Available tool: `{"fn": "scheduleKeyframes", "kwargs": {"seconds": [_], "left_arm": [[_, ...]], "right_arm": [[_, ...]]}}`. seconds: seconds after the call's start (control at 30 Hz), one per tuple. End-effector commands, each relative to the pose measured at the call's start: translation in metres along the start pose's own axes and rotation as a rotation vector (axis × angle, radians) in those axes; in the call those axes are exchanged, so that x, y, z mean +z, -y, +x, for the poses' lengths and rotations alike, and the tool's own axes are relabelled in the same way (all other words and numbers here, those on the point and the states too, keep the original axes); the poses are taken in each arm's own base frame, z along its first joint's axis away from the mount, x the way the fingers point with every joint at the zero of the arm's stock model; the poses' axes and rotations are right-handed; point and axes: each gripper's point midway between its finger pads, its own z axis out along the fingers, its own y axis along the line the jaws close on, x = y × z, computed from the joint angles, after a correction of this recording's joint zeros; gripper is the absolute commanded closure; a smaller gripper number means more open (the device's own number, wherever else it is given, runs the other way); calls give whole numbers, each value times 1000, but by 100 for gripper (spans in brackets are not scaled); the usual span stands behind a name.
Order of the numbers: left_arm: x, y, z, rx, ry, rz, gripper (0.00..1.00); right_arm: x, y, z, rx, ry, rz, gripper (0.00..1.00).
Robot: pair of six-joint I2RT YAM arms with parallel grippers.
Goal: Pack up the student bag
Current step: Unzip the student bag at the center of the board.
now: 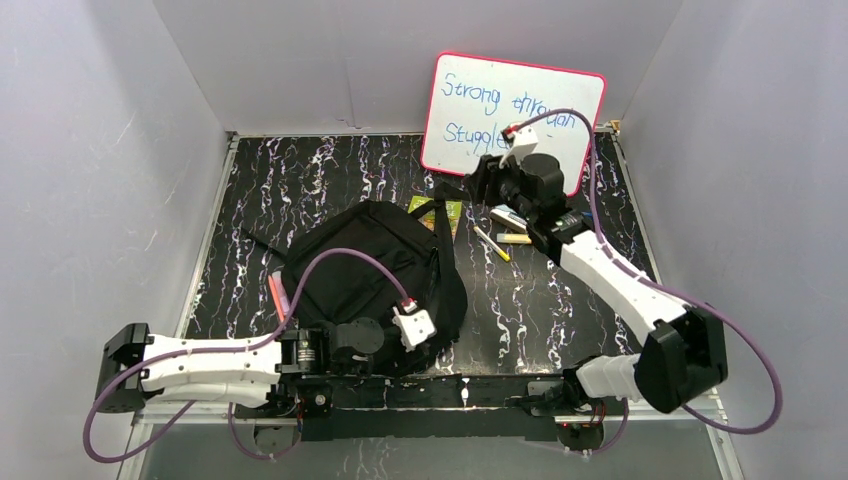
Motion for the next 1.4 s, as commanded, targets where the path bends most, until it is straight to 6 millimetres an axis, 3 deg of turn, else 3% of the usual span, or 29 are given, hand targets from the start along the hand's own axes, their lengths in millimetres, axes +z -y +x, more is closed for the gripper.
{"fn": "scheduleKeyframes", "kwargs": {"seconds": [0.0,0.13,0.33,0.6,0.77,0.97,1.37], "left_arm": [[-12,-34,-29,-151,121,-192,41],[-32,-65,-48,-280,197,-357,39],[-42,-80,-69,-416,298,-424,38],[-17,-76,-62,-517,198,-457,36],[1,-74,-53,-565,120,-417,36],[12,-88,-29,-666,-28,-387,40],[23,-64,-38,-715,-62,-221,44]], "right_arm": [[-23,-1,26,70,-62,3,42],[-42,-9,44,136,-122,-35,40],[-58,-21,74,245,-217,-82,39],[-80,-34,116,451,-350,-86,33],[-92,-42,134,475,-394,-73,33],[-98,-42,131,476,-380,-61,33],[-100,-41,134,475,-382,-56,33]]}}
